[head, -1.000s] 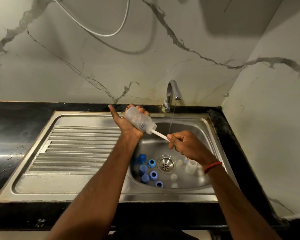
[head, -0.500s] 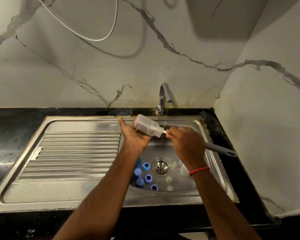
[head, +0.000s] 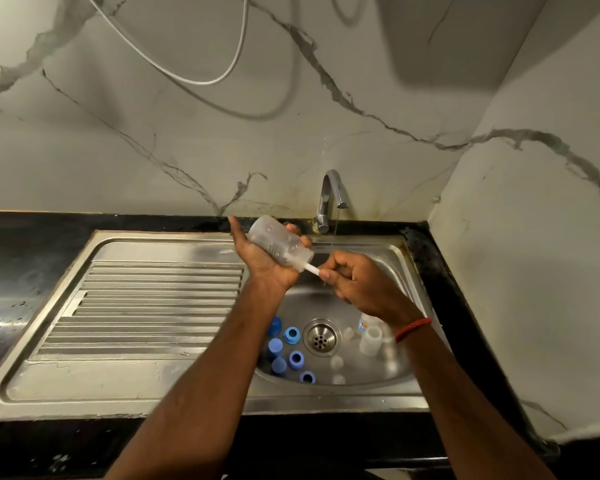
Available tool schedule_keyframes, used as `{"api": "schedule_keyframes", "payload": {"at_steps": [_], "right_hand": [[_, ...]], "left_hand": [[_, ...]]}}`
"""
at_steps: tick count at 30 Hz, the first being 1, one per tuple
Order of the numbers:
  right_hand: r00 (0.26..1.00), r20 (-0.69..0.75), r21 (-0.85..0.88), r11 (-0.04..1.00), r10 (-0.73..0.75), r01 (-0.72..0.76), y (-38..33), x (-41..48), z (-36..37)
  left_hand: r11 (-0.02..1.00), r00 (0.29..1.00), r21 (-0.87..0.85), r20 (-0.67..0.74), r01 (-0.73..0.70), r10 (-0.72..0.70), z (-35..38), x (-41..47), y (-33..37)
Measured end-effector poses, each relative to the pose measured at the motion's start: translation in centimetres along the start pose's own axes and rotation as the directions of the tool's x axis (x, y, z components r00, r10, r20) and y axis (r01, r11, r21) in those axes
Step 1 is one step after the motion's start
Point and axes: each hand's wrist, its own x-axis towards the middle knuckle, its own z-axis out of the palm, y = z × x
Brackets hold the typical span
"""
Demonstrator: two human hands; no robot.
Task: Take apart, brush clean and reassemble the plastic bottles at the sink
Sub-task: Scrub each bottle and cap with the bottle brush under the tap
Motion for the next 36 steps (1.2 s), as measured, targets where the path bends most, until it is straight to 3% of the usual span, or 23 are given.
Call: {"api": "schedule_keyframes", "payload": {"at_steps": [2,4,6,8,11,14,16,17,19,20,22,24,26,27,29,30,31,33,35,36], "right_hand": [[0.997,-0.077,-0.013,1.000,-0.027,0.026,0.1,0.1,-0.1],[0.977,-0.184,-0.186,0.980,-0.110,0.075,0.2,0.1,-0.3],[0.939,-0.239,-0.471,0.875,-0.247,0.110,0.2,0.0,-0.1],[0.904,-0.241,-0.701,0.707,-0.352,0.088,0.4,-0.2,0.3],[0.883,-0.237,-0.841,0.541,-0.405,0.022,0.9,-0.5,1.0],[0.889,-0.216,-0.877,0.481,-0.403,0.004,1.1,-0.9,2.1],[0.916,-0.143,-0.835,0.542,-0.376,0.092,0.6,-1.0,2.2],[0.939,-0.104,-0.755,0.640,-0.327,0.139,0.2,-1.0,1.9],[0.990,-0.053,-0.416,0.904,-0.133,0.099,-0.2,-0.8,0.9],[0.999,-0.021,-0.235,0.972,-0.035,0.029,-0.3,-0.7,0.6],[0.999,-0.003,-0.033,0.998,0.049,-0.049,0.0,-0.8,0.4],[0.994,-0.101,-0.024,0.999,0.045,-0.048,0.3,-0.7,0.8],[0.969,-0.239,-0.247,0.969,-0.067,0.006,0.4,-0.9,1.5],[0.944,-0.280,-0.448,0.893,-0.176,0.033,0.4,-1.0,1.9],[0.915,-0.248,-0.717,0.695,-0.320,0.049,0.2,-1.4,2.6],[0.925,-0.210,-0.727,0.684,-0.315,0.068,0.2,-1.5,2.8],[0.950,-0.164,-0.663,0.743,-0.265,0.093,0.2,-1.4,2.7],[0.996,-0.052,-0.302,0.952,-0.074,0.055,0.2,-1.3,1.6],[0.998,0.045,0.061,0.997,0.036,-0.039,0.2,-1.4,0.6],[0.997,0.055,0.138,0.988,0.061,-0.068,0.3,-1.4,0.4]], "left_hand": [[1.000,0.999,-0.003,0.035,0.006,-0.006,0.2,-0.2,0.2],[0.999,1.000,-0.043,0.009,0.008,-0.008,0.1,-0.1,0.1],[0.998,0.997,-0.059,-0.071,-0.001,-0.004,-0.1,0.2,0.0],[1.000,0.989,-0.030,-0.150,0.005,-0.010,-0.4,0.4,0.0],[0.998,0.977,-0.010,-0.205,0.063,-0.064,-0.9,0.2,-0.1],[0.992,0.973,-0.112,-0.215,0.064,-0.087,-0.8,-0.3,-0.1],[0.994,0.969,-0.106,-0.242,0.031,-0.056,-0.7,-0.4,0.1],[0.995,0.968,-0.100,-0.249,0.014,-0.038,-0.8,-0.6,0.2],[0.994,0.973,-0.108,-0.231,0.002,-0.027,-1.0,-0.9,0.4],[0.994,0.976,-0.106,-0.214,0.008,-0.031,-1.0,-0.9,0.4],[0.995,0.983,-0.091,-0.176,0.027,-0.043,-1.0,-0.9,0.6],[0.995,0.990,-0.096,-0.133,0.036,-0.048,-0.8,-0.7,0.8],[0.992,0.994,-0.120,-0.100,0.034,-0.046,-0.8,-0.5,0.8],[0.991,0.994,-0.128,-0.095,0.035,-0.048,-0.7,-0.5,0.6],[0.992,0.994,-0.117,-0.099,0.041,-0.053,-0.9,-0.3,0.4],[0.993,0.994,-0.112,-0.100,0.037,-0.049,-1.0,-0.2,0.4],[0.993,0.994,-0.113,-0.098,0.028,-0.040,-1.3,-0.1,0.4],[0.993,0.998,-0.118,-0.064,0.011,-0.018,-2.0,-0.1,0.5],[0.995,1.000,-0.104,-0.002,0.006,-0.006,-2.0,-0.2,0.5],[0.995,1.000,-0.102,0.023,0.008,-0.006,-1.9,-0.2,0.4]]}}
